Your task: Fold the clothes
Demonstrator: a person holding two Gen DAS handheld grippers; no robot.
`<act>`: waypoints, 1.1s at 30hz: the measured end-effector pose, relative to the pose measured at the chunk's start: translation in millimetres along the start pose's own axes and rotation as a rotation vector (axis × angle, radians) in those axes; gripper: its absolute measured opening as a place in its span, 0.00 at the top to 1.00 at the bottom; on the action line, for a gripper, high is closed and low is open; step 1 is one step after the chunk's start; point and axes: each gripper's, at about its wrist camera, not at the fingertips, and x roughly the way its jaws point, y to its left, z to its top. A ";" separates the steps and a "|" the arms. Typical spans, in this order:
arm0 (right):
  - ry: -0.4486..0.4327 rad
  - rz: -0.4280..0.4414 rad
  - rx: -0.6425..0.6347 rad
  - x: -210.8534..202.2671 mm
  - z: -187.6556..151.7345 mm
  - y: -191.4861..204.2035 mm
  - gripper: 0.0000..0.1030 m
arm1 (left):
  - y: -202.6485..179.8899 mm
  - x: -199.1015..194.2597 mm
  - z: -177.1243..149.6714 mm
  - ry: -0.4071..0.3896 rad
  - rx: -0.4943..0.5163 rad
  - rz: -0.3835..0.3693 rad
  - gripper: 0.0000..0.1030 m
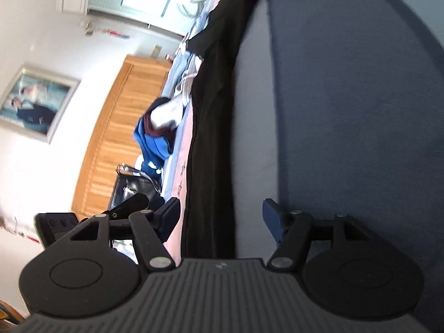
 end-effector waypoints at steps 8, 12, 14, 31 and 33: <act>-0.094 -0.053 -0.010 -26.2 1.9 -5.5 0.34 | 38.0 -18.4 3.1 -0.078 -0.043 0.280 0.27; -0.027 -0.098 -0.074 -10.0 -1.7 1.7 0.29 | 45.8 -40.0 8.4 -0.162 -0.070 0.240 0.21; 0.025 -0.092 -0.138 4.3 -7.4 8.8 0.25 | 45.2 -41.7 7.2 -0.161 -0.067 0.242 0.21; 0.243 0.037 -0.282 83.4 -15.9 27.1 0.57 | 37.3 -61.6 -3.1 -0.154 -0.096 0.200 0.20; 0.237 0.005 -0.194 74.1 -12.0 22.0 0.61 | 37.7 -63.1 -3.4 -0.154 -0.091 0.201 0.20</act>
